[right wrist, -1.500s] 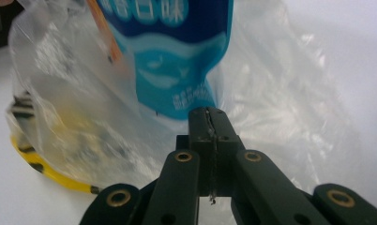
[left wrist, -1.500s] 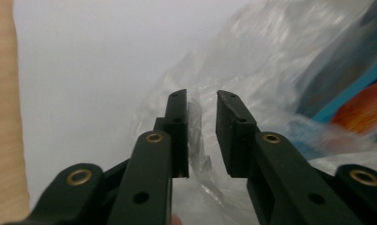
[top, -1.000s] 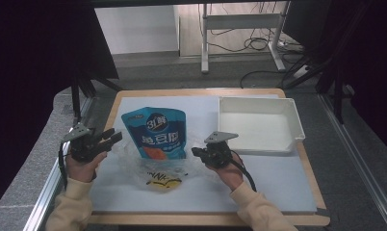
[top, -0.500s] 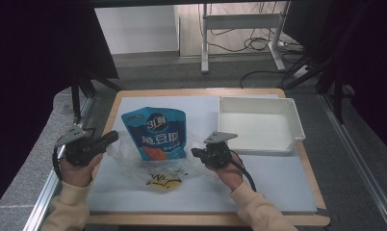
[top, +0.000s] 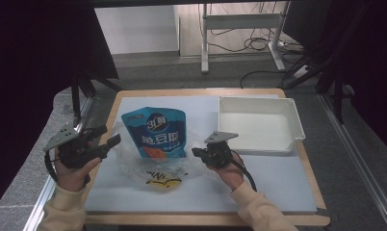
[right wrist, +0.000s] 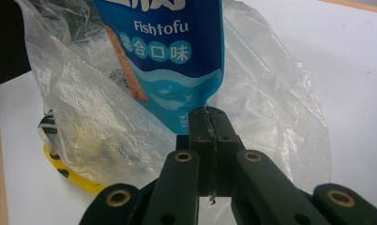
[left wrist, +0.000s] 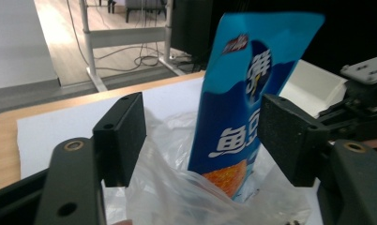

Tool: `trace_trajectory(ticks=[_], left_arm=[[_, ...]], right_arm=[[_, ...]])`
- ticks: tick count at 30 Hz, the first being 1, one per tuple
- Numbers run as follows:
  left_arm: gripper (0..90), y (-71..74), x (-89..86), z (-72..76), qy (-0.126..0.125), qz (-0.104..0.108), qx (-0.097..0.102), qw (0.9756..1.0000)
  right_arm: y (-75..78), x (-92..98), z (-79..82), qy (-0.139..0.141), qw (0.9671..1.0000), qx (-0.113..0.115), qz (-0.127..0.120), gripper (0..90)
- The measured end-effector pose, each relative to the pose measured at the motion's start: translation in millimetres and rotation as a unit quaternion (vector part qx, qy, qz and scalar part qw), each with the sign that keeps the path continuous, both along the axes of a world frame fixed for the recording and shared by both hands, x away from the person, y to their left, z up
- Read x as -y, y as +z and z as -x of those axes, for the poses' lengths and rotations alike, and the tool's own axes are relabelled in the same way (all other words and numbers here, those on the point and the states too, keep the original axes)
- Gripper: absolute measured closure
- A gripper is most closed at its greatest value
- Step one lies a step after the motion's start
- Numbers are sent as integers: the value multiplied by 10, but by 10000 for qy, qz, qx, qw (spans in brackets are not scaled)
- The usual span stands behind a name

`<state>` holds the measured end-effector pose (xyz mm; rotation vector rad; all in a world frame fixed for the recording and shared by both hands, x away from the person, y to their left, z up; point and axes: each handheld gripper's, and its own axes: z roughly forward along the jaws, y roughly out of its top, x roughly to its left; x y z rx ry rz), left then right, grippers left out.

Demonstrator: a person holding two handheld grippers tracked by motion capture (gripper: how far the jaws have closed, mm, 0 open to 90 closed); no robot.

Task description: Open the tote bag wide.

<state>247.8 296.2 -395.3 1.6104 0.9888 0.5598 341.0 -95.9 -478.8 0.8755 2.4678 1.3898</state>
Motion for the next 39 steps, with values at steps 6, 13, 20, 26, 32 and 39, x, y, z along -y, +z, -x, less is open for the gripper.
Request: trace_trajectory(ticks=[6, 13, 20, 26, 32, 39], left_arm=[[823, -25, 188, 9, -329, -289, -340, 9985], [897, -511, 257, -291, -149, -335, -1361, 9900], [896, -1080, 222, -487, -5, -520, -2189, 9744], [896, -1310, 207, -403, -94, -602, -2511, 9660], [898, -1373, 195, -343, -200, -602, -2667, 9617], [899, -1439, 209, -232, -318, -666, -2793, 9573]], right_arm=[[9, 7, 2, -3, 10000, 10, -16, 888], [-11, -12, 31, 55, 10000, -18, 8, 888], [-231, -159, 55, 263, 9987, -226, 381, 888], [-408, -172, 67, 340, 9965, -407, 648, 888], [-269, -301, 20, 331, 9984, -163, 438, 888], [-442, -565, 32, 631, 9943, -425, 749, 888]])
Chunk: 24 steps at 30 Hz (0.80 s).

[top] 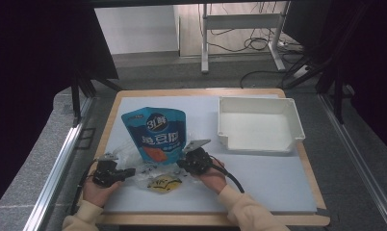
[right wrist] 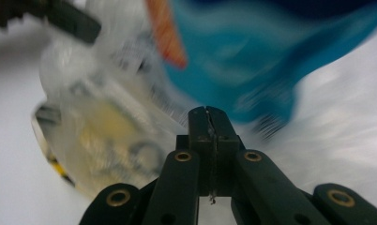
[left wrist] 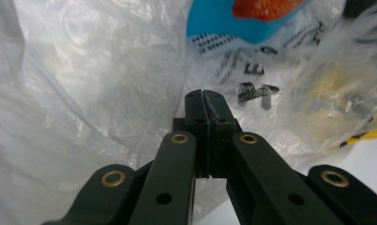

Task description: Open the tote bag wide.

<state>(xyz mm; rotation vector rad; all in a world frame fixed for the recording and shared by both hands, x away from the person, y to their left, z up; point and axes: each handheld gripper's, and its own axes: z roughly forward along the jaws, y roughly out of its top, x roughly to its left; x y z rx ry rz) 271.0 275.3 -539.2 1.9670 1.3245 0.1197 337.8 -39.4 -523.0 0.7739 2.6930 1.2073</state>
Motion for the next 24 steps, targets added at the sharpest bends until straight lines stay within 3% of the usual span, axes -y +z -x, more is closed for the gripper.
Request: trace_trajectory(ticks=[4, 7, 11, 14, 17, 20, 22, 24], left_arm=[[898, -24, -6, 18, -25, 9, -39, 10000], [894, 33, 6, 2, -24, 60, 29, 10000], [889, 341, -33, -1, 52, 313, 444, 9985], [891, 615, -83, -22, 180, 600, 787, 9949], [895, 800, -107, -121, 348, 699, 1012, 9918], [896, 784, -94, -371, 416, 788, 896, 9920], [896, 655, -78, -573, 529, 616, 679, 9944], [897, 487, -83, -744, 616, 576, 487, 9952]], right_arm=[[-113, 13, 104, 204, 9995, -150, 204, 888], [-116, 33, 147, 279, 9993, -130, 235, 888], [-123, 28, 137, 294, 9992, -125, 221, 888], [-125, 25, 141, 303, 9992, -108, 225, 889], [-125, 19, 148, 294, 9993, -83, 237, 889], [-126, 18, 156, 301, 9992, -32, 250, 889], [-127, 18, 159, 287, 9993, -39, 244, 889], [-128, 19, 163, 287, 9993, -27, 241, 889]])
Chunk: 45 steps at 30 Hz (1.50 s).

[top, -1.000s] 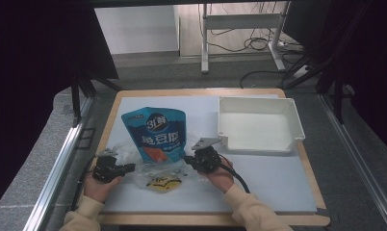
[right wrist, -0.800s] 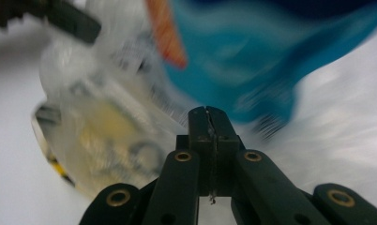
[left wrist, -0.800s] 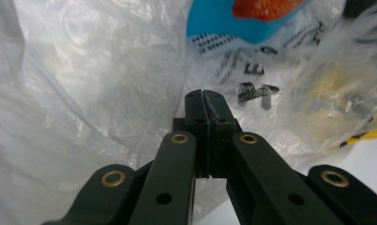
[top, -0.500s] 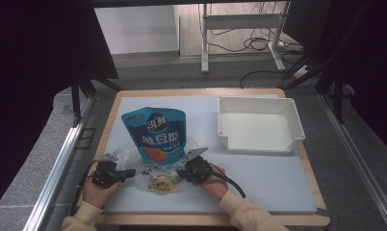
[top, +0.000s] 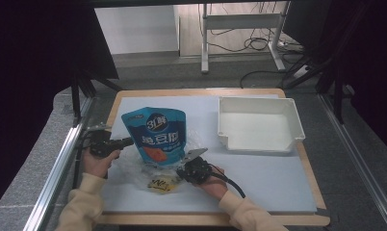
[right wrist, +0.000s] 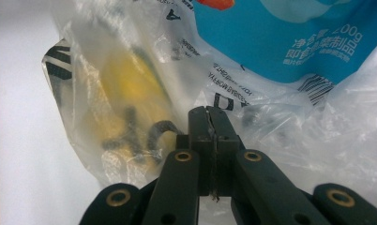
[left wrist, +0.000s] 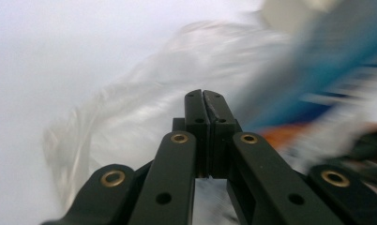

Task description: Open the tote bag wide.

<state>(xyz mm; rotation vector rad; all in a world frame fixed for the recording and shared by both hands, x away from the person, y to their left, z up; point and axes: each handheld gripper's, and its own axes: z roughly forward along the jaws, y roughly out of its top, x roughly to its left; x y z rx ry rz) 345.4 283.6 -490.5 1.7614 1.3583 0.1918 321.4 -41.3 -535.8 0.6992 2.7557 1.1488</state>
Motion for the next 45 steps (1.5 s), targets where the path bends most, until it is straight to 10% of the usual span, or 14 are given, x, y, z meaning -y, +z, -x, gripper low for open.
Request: trace_trajectory(ticks=[9, 18, 21, 26, 34, 45], left_arm=[[900, -399, 33, -219, 78, -537, -276, 9981], [900, -575, 1, -277, 162, -574, -320, 9977], [900, -574, 4, -270, 160, -573, -322, 9977], [900, -570, 18, -258, 158, -612, -316, 9975], [900, -570, 4, -262, 124, -574, -347, 9977], [900, -567, 18, -283, 174, -555, -384, 9976]], right_arm=[[0, 16, 27, 22, 10000, 89, 24, 889], [23, 64, 52, 43, 9997, 205, 108, 889], [174, 35, 22, -28, 9993, 304, -192, 889], [353, -372, -55, 101, 9987, 390, -313, 889], [49, -995, 70, 381, 9993, 39, -54, 889], [-63, -1051, 386, 1058, 9944, -48, -28, 890]])
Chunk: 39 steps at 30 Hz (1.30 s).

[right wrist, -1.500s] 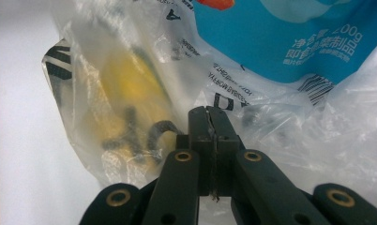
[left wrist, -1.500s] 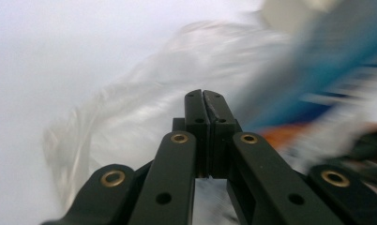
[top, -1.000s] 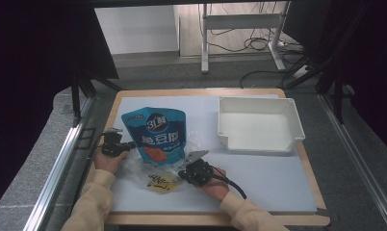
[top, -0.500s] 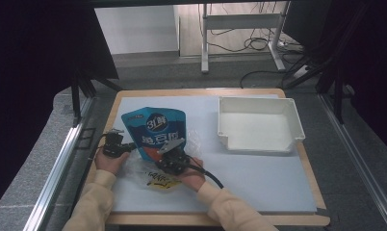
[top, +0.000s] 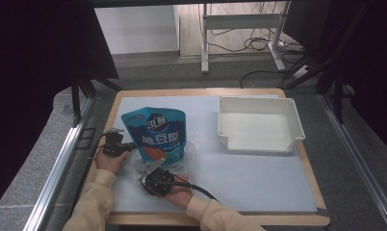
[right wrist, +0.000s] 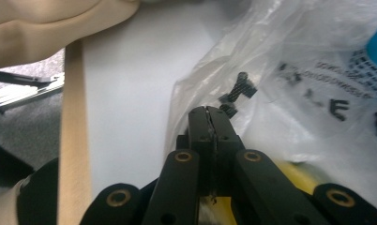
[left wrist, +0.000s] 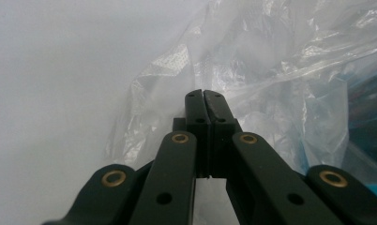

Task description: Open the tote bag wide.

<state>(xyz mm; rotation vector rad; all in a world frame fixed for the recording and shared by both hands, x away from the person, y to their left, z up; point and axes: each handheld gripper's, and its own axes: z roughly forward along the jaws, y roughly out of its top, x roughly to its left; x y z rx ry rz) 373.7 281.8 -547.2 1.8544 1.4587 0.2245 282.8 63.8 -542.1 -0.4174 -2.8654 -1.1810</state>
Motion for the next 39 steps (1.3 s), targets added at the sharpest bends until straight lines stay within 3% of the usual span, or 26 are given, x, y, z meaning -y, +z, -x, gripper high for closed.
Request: trace_trajectory(ticks=[5, 9, 15, 17, 20, 22, 28, 35, 39], left_arm=[[900, 11, 8, 9, 8, -1, 61, 10000], [900, 151, -17, 58, -7, 182, 348, 9992], [900, 432, -90, 177, -22, 528, 832, 9951], [900, 524, -115, 219, -100, 604, 942, 9937], [897, 633, -168, 269, -254, 958, 1018, 9899], [892, 701, -189, 304, -334, 1073, 1080, 9878], [894, 881, -211, 446, -452, 1116, 1272, 9845], [892, 957, -169, 700, -568, 813, 1311, 9864], [891, 975, -140, 848, -711, 696, 1392, 9853]], right_arm=[[2, 40, -6, -73, 9999, 37, -63, 889], [148, 150, -51, -290, 9987, 81, -406, 889], [443, 349, -141, -568, 9951, 232, -769, 889], [494, 401, -169, -638, 9943, 224, -821, 889], [534, 446, -180, -664, 9941, 230, -831, 889], [540, 456, -180, -663, 9943, 227, -806, 889], [551, 482, -176, -645, 9942, 215, -829, 889], [696, 642, -170, -659, 9929, 264, -951, 889], [785, 814, -188, -730, 9912, 266, -1068, 889]])
